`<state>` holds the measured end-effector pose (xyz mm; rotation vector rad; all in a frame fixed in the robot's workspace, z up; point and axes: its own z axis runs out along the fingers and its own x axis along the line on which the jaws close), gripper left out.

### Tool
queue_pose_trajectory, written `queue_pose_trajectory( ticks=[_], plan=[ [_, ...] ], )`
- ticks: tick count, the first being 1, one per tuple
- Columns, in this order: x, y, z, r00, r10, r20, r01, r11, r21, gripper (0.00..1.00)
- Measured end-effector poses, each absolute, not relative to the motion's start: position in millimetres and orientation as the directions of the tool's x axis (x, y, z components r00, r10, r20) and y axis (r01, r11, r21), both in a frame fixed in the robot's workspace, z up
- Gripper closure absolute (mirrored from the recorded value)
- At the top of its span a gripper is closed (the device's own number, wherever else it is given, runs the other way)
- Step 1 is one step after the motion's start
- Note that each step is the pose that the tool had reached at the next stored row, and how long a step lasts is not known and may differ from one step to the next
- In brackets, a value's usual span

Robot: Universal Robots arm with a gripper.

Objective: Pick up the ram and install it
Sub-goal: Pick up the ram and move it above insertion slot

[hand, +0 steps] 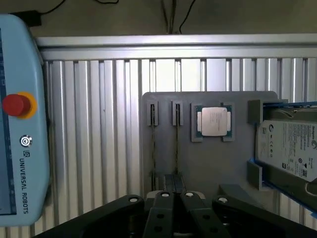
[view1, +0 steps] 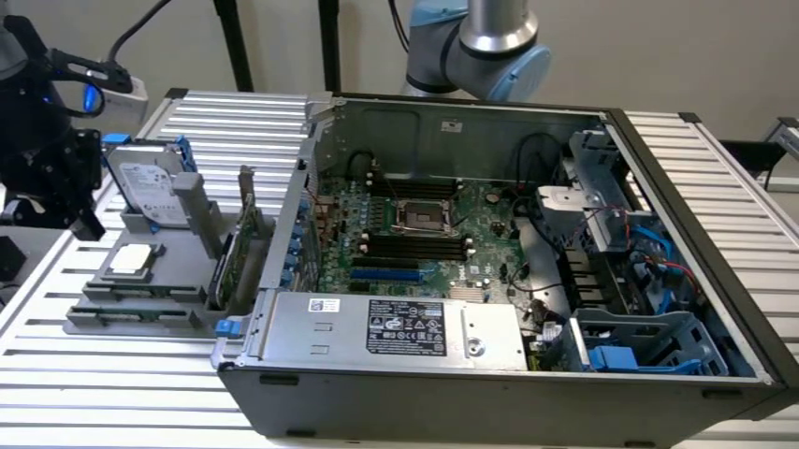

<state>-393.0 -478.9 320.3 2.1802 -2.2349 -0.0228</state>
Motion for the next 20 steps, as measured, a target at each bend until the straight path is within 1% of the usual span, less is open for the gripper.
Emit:
queue_pose_trajectory(
  ticks=[3,4,5,7,8,12,13,14,15,20],
  plan=[
    [-392,-485,319,-0.025,-1.000,0.003,-0.999,0.025,0.024,0.89],
    [-392,-486,318,-0.025,-1.000,0.003,-0.999,0.025,0.024,0.88],
    [-391,-487,317,-0.025,-1.000,0.003,-0.999,0.025,0.024,0.82],
    [-390,-488,315,-0.024,-1.000,0.003,-0.999,0.024,0.024,0.82],
    [-390,-488,313,-0.023,-1.000,0.003,-0.999,0.023,0.024,0.75],
    [-388,-488,306,-0.019,-1.000,0.003,-1.000,0.019,0.024,0.74],
    [-388,-488,304,-0.017,-1.000,0.003,-1.000,0.017,0.024,0.68],
    [-388,-489,302,-0.016,-1.000,0.003,-1.000,0.016,0.024,0.68],
    [-388,-489,300,-0.014,-1.000,0.003,-1.000,0.014,0.024,0.61],
    [-387,-490,291,-0.006,-1.000,0.003,-1.000,0.006,0.024,0.61]
  ],
)
